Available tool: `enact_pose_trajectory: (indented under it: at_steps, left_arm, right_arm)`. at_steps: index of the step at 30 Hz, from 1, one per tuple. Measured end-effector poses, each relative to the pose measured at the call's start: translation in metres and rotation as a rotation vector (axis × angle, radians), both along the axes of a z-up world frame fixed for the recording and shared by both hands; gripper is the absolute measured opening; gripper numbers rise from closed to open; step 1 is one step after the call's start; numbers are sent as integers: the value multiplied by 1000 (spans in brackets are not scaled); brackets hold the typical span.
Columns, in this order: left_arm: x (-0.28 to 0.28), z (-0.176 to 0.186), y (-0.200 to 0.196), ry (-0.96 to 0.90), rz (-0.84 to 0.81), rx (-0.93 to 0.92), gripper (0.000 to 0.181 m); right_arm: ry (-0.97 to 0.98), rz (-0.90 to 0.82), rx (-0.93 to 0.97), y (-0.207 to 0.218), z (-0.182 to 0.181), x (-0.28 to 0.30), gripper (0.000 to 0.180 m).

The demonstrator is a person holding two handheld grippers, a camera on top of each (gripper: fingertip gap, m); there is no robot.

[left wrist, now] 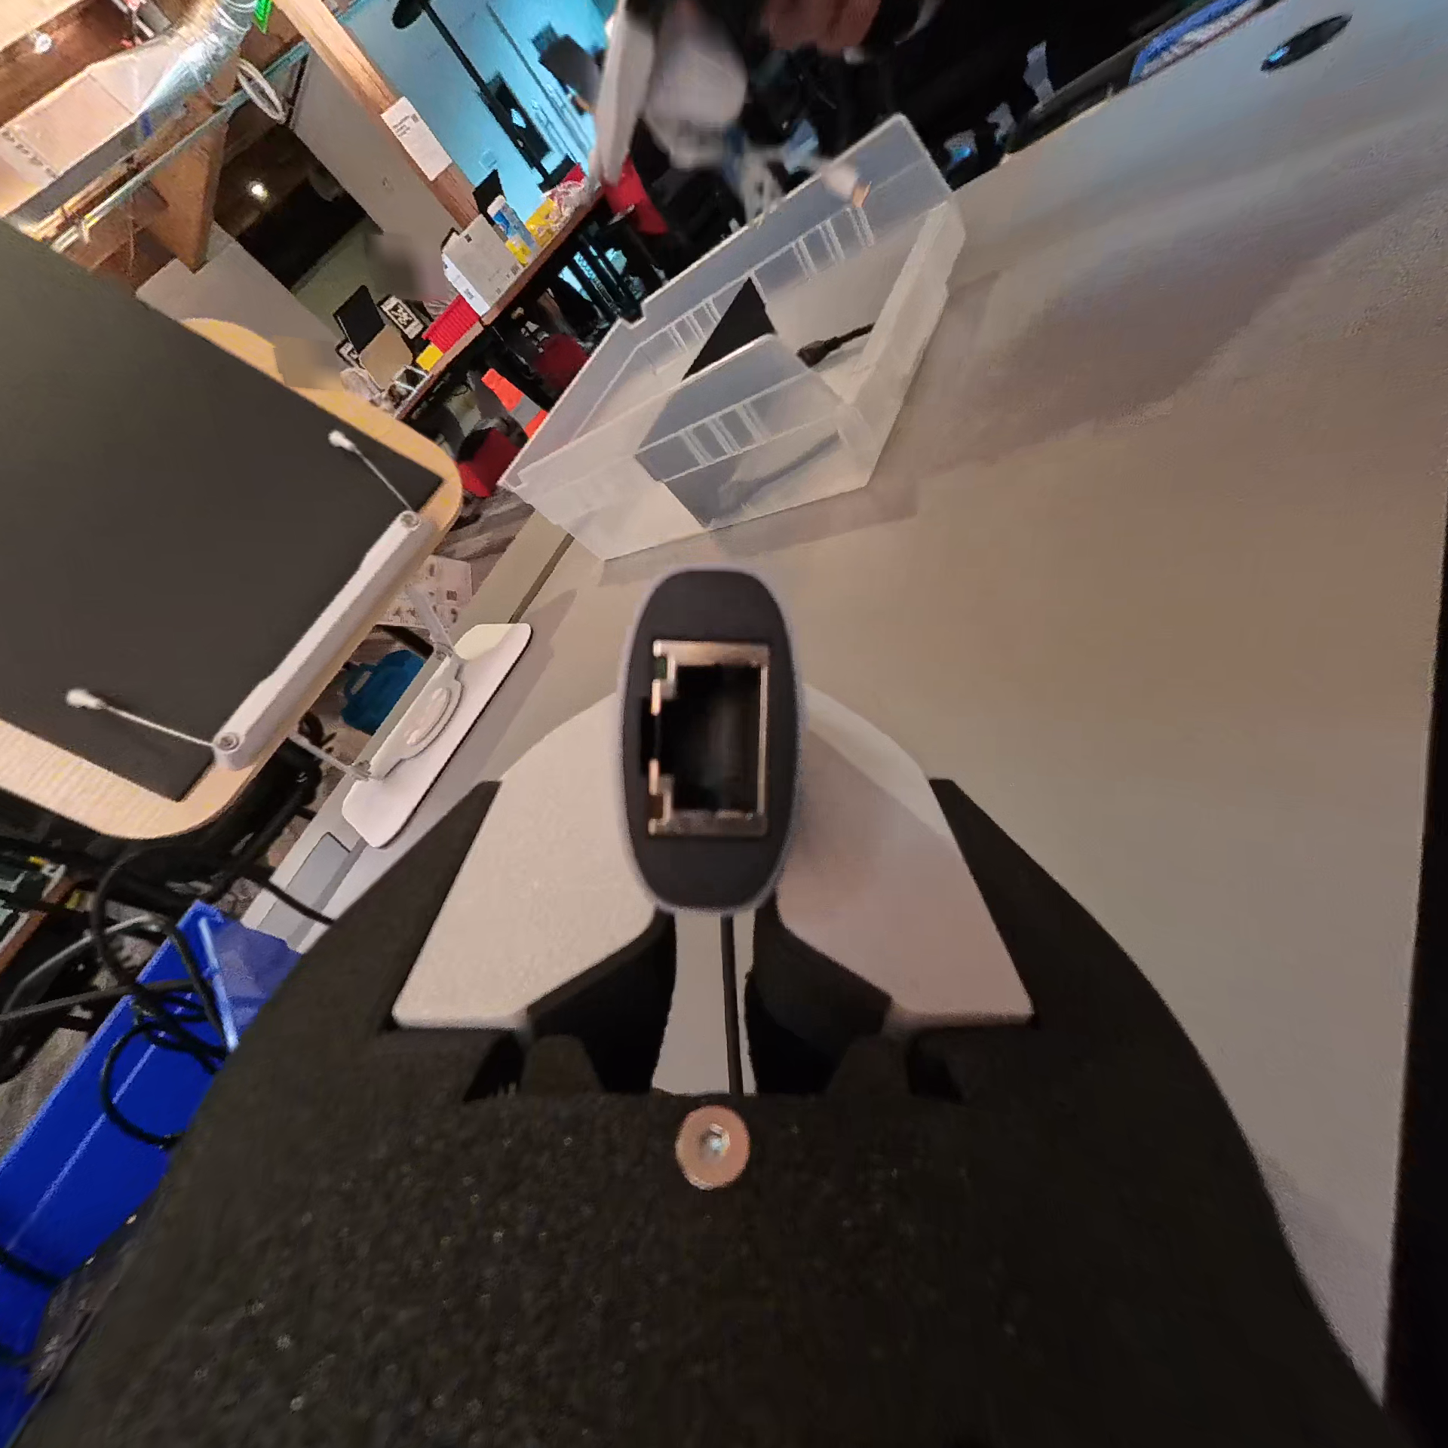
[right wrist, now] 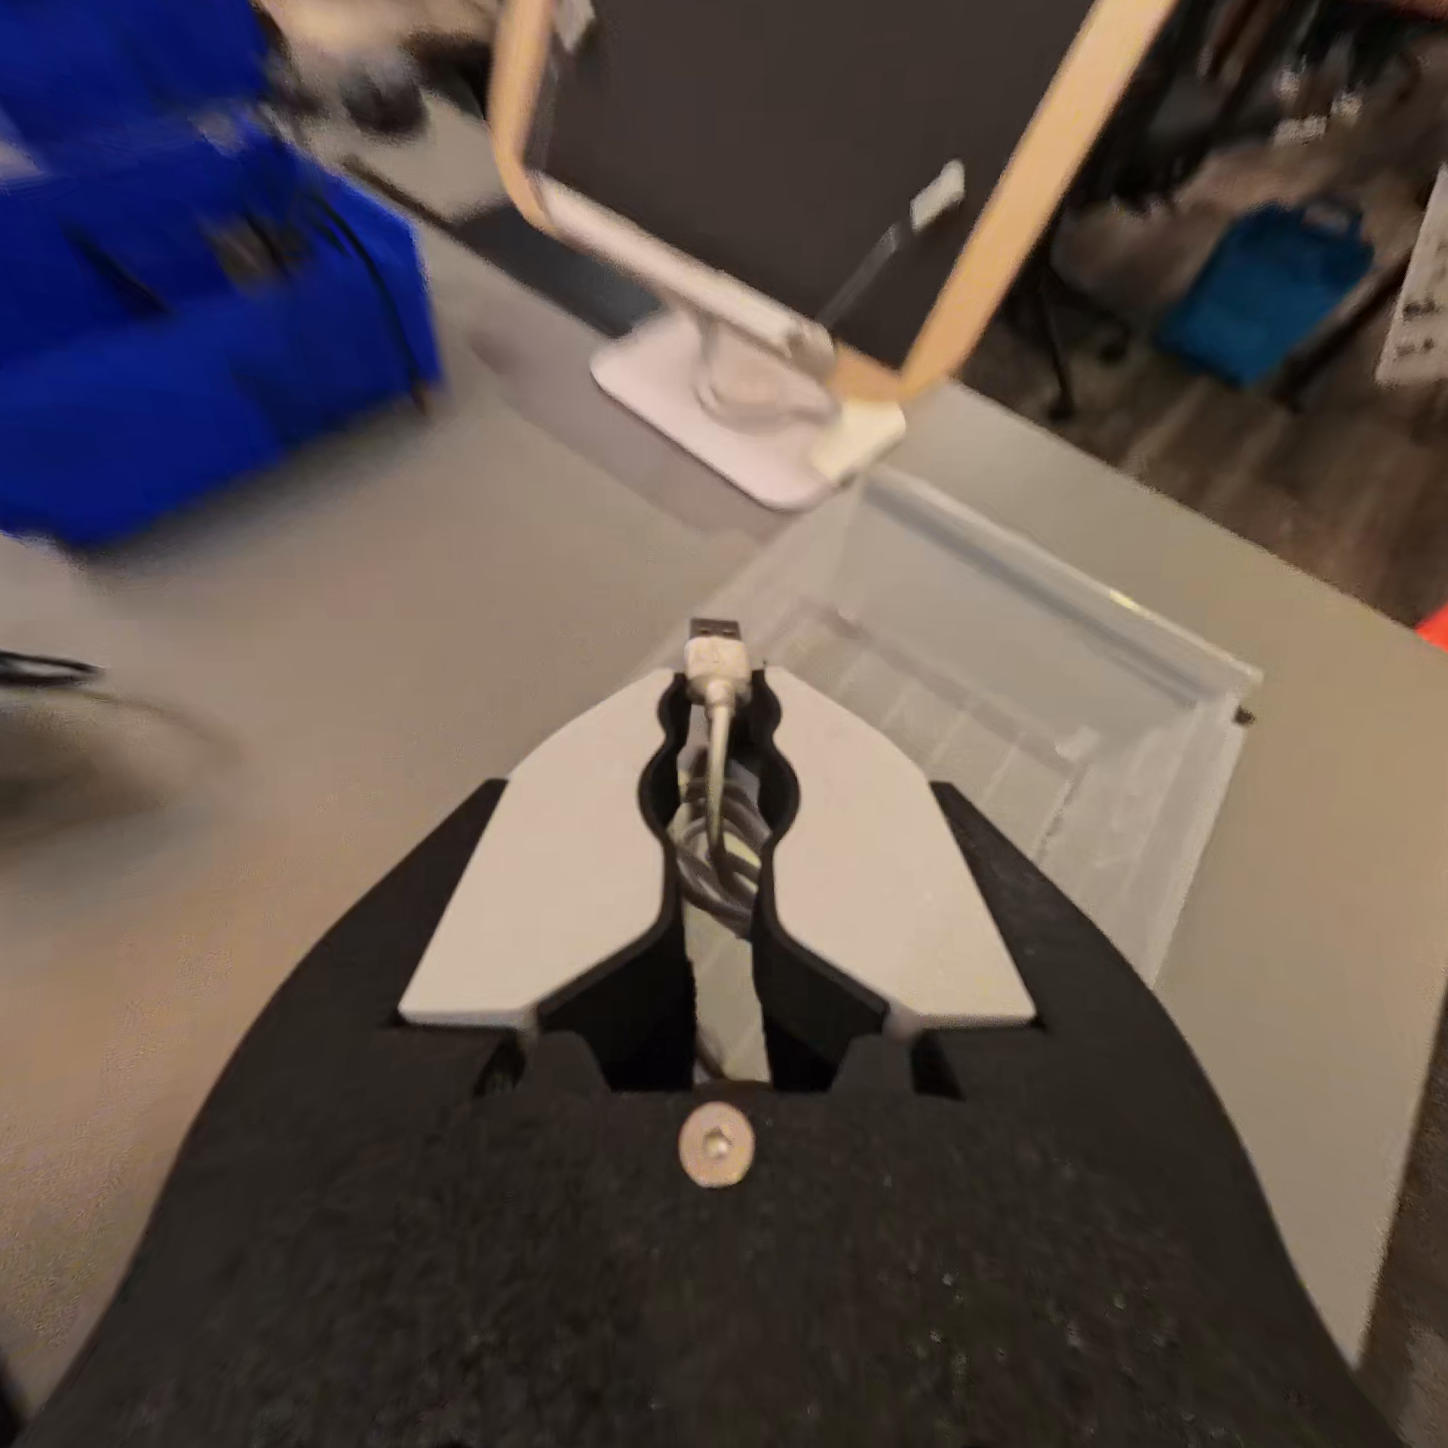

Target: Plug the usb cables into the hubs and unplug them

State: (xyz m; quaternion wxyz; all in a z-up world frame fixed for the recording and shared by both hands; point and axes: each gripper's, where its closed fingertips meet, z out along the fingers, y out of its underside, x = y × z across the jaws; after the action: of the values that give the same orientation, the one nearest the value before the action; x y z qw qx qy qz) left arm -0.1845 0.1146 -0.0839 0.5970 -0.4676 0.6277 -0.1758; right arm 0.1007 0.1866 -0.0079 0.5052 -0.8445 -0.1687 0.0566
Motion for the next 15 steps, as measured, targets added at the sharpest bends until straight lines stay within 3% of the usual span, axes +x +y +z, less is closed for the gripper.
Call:
enact_pose_trajectory:
  at_steps: [5,7,9,12,13,15]
  left_arm:
    - [3,-4,-4,19,-8,-16,18]
    - [1,-2,-2,-2,-12,-45,18]
    - [-2,1,2,-29,-6,-94,19]
    - [-6,6,8,-77,-12,-218,19]
    - [-6,5,9,-81,-22,-260,19]
    - [-4,0,10,-65,-43,-338,19]
  right_arm:
    - [-228,-38,-466,12,-133,27,16]
    - [-274,-60,-560,6,-159,29,42]
    - [-218,-73,-556,1,-155,25,49]
    - [-61,-96,-401,-3,-112,10,44]
    - [-15,-57,-317,-6,-91,-6,42]
    - [76,182,-158,-24,-51,-73,41]
